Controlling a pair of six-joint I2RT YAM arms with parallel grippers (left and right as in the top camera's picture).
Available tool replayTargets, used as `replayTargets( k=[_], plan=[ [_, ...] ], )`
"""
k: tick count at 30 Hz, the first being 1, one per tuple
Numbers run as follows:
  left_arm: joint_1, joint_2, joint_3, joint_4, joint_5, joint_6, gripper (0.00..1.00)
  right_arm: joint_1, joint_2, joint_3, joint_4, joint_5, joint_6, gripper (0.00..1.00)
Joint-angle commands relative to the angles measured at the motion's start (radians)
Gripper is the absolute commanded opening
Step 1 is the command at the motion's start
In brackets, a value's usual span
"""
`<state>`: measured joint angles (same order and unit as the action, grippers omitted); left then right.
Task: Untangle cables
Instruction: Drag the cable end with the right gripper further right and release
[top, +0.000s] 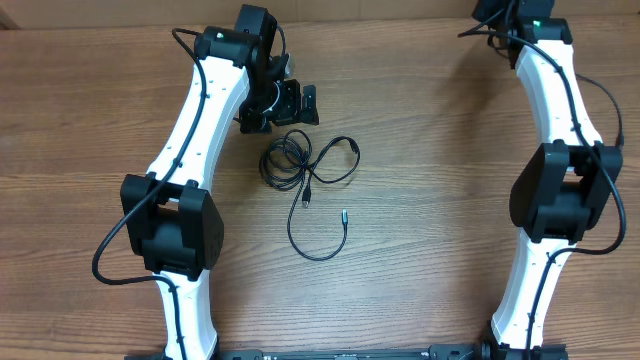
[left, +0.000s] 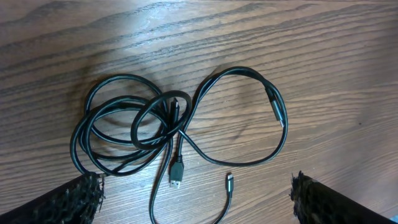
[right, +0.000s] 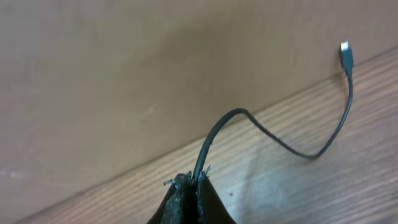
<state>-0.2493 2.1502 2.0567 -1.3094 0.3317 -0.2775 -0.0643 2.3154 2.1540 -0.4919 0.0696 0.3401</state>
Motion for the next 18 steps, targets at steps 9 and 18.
replayTargets(
  k=[9, 18],
  plan=[
    [-0.006, -0.013, 0.013, 0.002, -0.006, 0.023, 1.0, -0.003, 0.033, 0.005, -0.061, -0.023, -0.167, 0.1],
    [-0.006, -0.013, 0.013, 0.002, -0.006, 0.023, 1.0, -0.022, 0.038, 0.007, -0.117, 0.02, -0.166, 0.85]
  ],
)
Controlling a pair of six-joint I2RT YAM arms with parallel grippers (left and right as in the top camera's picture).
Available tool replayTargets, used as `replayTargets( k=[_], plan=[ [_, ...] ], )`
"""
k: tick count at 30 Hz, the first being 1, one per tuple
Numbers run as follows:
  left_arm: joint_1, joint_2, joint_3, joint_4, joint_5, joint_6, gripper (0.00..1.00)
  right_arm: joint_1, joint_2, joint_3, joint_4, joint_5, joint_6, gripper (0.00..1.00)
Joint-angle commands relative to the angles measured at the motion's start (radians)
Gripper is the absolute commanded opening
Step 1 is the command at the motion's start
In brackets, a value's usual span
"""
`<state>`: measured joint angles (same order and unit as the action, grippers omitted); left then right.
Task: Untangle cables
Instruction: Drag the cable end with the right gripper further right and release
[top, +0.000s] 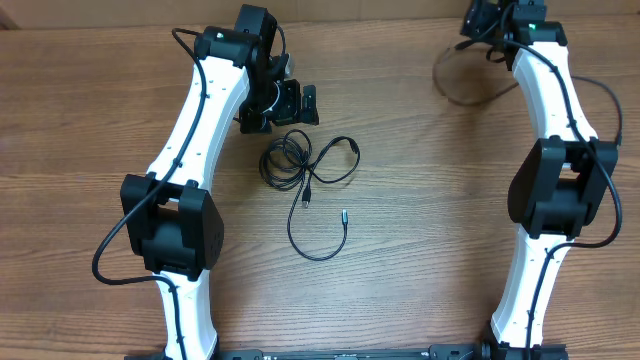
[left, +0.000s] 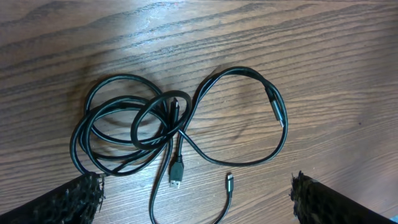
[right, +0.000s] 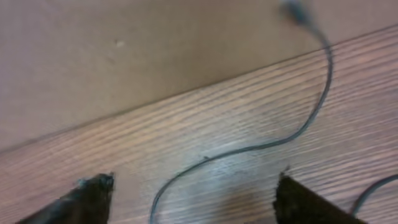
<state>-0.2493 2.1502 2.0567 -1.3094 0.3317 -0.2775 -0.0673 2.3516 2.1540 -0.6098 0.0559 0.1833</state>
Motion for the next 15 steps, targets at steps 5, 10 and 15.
replayTargets(
  k=[5, 10, 15],
  plan=[
    [-0.006, -0.013, 0.013, 0.002, -0.006, 0.023, 0.99, -0.058, -0.034, 0.007, -0.042, 0.166, -0.01, 0.88],
    [-0.006, -0.013, 0.013, 0.002, -0.006, 0.023, 0.99, -0.151, -0.046, 0.007, -0.128, 0.179, 0.003, 0.89],
    [-0.006, -0.013, 0.013, 0.002, -0.006, 0.023, 1.0, -0.279, -0.045, 0.007, -0.245, 0.168, 0.056, 0.88]
  ],
)
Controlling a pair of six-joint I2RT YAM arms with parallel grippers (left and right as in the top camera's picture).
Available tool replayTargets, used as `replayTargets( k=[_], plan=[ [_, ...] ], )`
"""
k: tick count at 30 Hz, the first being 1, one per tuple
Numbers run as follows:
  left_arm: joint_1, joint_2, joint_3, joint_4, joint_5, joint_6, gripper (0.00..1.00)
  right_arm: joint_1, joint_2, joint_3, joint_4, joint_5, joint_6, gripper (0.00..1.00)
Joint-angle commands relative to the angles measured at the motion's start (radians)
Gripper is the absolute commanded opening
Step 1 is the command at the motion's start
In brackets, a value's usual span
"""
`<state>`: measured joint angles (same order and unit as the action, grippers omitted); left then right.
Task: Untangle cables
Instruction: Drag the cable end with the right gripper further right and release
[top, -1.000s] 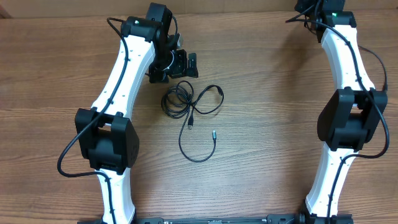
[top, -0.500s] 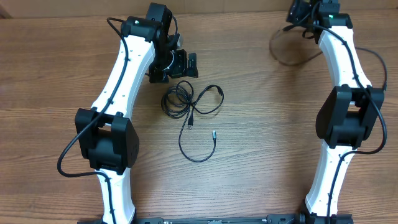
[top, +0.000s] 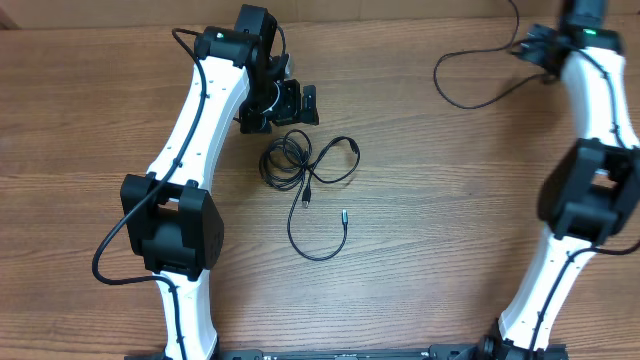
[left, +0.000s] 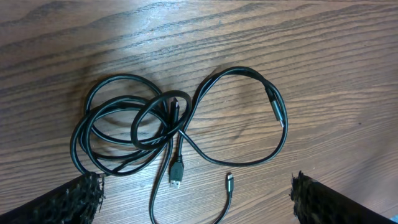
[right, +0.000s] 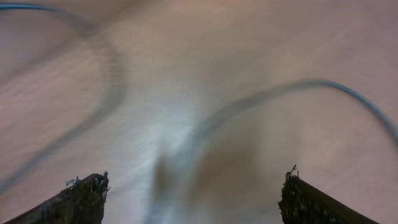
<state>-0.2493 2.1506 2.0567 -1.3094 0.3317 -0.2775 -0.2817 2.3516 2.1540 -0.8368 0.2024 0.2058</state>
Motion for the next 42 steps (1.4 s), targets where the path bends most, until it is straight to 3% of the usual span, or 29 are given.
replayTargets(
  k=[1, 6, 15, 19, 26, 31, 36, 42],
  plan=[
    [-0.006, -0.013, 0.013, 0.002, -0.006, 0.023, 0.99, -0.088, -0.045, 0.007, -0.035, 0.021, 0.033, 0.88],
    [-0.006, -0.013, 0.013, 0.002, -0.006, 0.023, 1.0, -0.192, -0.041, 0.005, -0.101, 0.021, 0.017, 0.88],
    [-0.006, -0.013, 0.013, 0.002, -0.006, 0.023, 1.0, -0.305, -0.034, -0.069, -0.064, -0.099, -0.218, 0.94],
    [-0.006, -0.013, 0.013, 0.002, -0.006, 0.023, 1.0, -0.339, -0.034, -0.119, -0.02, -0.099, -0.242, 1.0],
    [-0.006, -0.013, 0.013, 0.002, -0.006, 0.023, 1.0, -0.369, -0.034, -0.221, 0.087, -0.1, -0.241, 0.97],
    [-0.006, -0.013, 0.013, 0.002, -0.006, 0.023, 0.99, -0.369, -0.034, -0.305, 0.178, -0.109, -0.242, 0.73],
    [-0.006, -0.013, 0.013, 0.002, -0.006, 0.023, 1.0, -0.369, -0.034, -0.362, 0.246, -0.157, -0.241, 0.66],
    [-0.006, -0.013, 0.013, 0.002, -0.006, 0.023, 0.99, -0.369, -0.034, -0.38, 0.265, -0.157, -0.24, 0.19]
  ],
)
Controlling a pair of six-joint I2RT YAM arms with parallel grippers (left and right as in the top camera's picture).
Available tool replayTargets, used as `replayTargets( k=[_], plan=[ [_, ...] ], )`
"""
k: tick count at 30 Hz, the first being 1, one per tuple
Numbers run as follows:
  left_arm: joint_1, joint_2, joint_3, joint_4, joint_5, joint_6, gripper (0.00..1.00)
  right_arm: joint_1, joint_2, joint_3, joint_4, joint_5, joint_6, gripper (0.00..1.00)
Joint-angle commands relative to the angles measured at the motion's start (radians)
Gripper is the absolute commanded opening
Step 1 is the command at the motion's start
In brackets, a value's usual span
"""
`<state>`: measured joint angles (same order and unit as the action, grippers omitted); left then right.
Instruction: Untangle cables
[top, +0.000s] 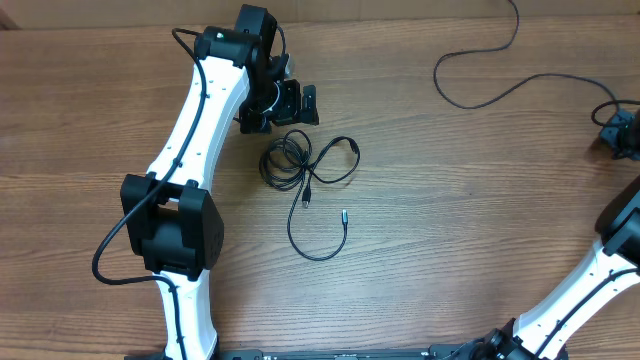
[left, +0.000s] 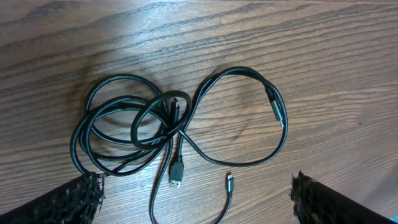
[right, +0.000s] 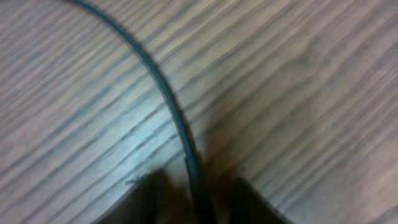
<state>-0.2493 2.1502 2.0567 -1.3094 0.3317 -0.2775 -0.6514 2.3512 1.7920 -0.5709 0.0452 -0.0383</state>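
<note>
A tangled black cable (top: 290, 160) lies mid-table as a coil with a loop to its right and two free plugs toward the front. In the left wrist view the coil (left: 124, 127), a USB plug (left: 176, 174) and a small plug (left: 229, 180) show. My left gripper (top: 290, 103) hangs open just behind the coil (left: 194, 196), holding nothing. A separate thin black cable (top: 480, 100) curves across the back right. My right gripper (top: 622, 130) is at the right edge, open with narrowed jaws either side of that cable (right: 177, 118); the view is blurred.
The wooden table (top: 450, 230) carries only the two cables. The thin cable runs off the back edge (top: 515, 8). Both white arms stand along the table's left and right sides.
My right arm has moved from the back right corner to the table's right edge. Its jaws, wide open before, now stand narrowed round the thin cable's near end. The left arm and tangle are unchanged.
My right gripper was shut on the thin cable at the back right corner. Then it was open, with that cable lying loose on the table. It then sat further right, still open, and now straddles the cable at the right edge. The left gripper stayed open above the tangle.
</note>
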Motion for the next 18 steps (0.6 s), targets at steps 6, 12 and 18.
replayTargets(
  k=[6, 12, 18],
  plan=[
    [-0.006, -0.013, 0.013, 0.002, -0.006, 0.023, 1.0, 0.002, -0.037, 0.002, 0.005, -0.027, 0.019, 0.04],
    [-0.006, -0.013, 0.013, 0.002, -0.006, 0.023, 0.99, 0.002, -0.087, 0.116, -0.003, -0.157, 0.211, 0.04],
    [-0.006, -0.013, 0.013, 0.002, -0.006, 0.023, 1.0, 0.02, -0.171, 0.209, 0.065, -0.403, 0.492, 0.04]
  ],
)
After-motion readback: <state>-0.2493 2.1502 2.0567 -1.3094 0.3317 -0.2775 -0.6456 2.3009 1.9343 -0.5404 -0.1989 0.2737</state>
